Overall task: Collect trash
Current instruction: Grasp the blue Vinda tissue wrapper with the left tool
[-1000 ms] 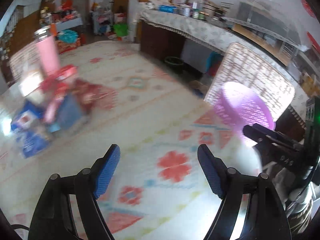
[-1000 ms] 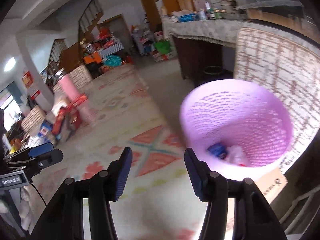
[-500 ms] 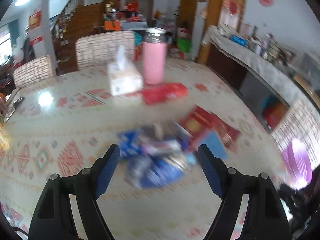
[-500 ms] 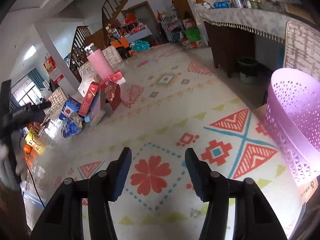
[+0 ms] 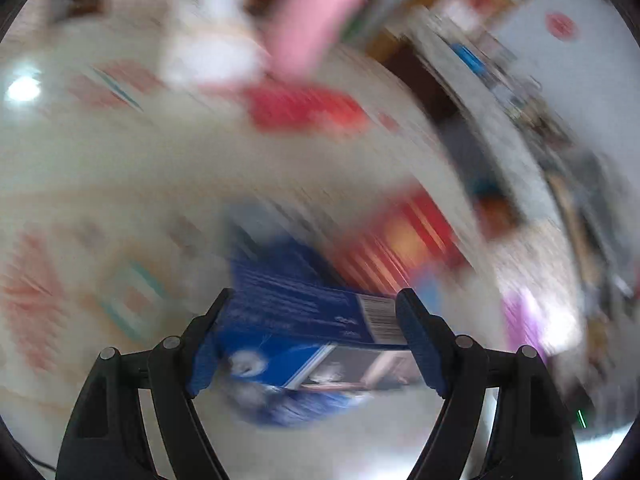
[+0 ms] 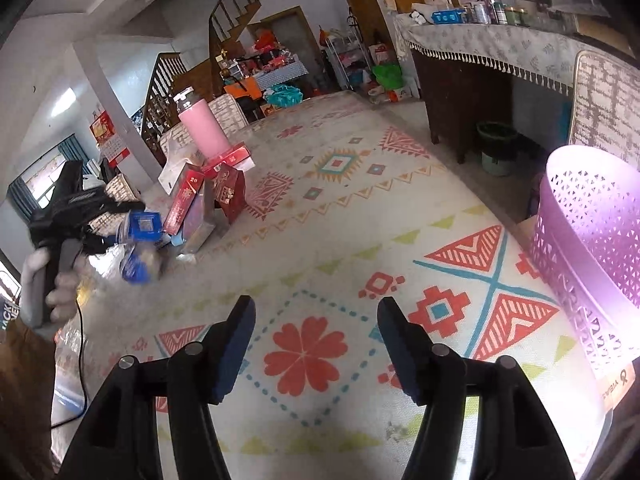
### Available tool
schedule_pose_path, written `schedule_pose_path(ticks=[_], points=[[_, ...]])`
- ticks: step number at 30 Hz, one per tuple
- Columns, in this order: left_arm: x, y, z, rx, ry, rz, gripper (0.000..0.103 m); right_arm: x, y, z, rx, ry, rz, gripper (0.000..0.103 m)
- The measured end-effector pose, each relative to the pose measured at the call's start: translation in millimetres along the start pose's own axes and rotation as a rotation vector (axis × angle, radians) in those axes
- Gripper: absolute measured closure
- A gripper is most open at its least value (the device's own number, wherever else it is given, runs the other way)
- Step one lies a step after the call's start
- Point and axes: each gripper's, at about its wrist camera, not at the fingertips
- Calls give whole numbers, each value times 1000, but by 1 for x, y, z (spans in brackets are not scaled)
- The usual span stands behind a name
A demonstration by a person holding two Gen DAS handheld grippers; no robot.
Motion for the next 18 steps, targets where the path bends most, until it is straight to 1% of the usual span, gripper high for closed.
schedule_pose_path(ticks=[1,3,4,5,7,8,10,12,16,18], points=[[-11,7,0,16,24,-35,24,0,0,-1,2,1,2,35],[-34,20,5,29,3,-133,24,0,-1,-2,3,3,3,34],[-46,26,8,24,-26,-184,24,0,-1,-2,3,3,3,33],[-52,29,10,19,-54,-210,24,0,-1,-2,2,2,2,33],[-63,35,13,5,-134,-257,23,0,-1,-2,2,2,0,33],[-64,37,13,4,-147,-265,23,1,-1,-3,1,3,-1,32],[-65,41,15,-5,-154,-254,23,0,-1,-2,0,3,-4,32],[-62,50,21,-27,-159,-222,23,-1,-1,-2,-1,1,-7,32],[-55,78,37,-76,-232,-139,23,-3,0,-1,0,-6,-9,31],[-56,92,38,-80,-250,-134,23,-2,2,1,1,-8,-7,30]])
Point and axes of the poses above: each gripper's, at about its wrist camera, not at the fingertips, and z roughly against the way its jaws point, x to its left, y to its underside, and after that the axes turned 12 degrees about -z, right-handed
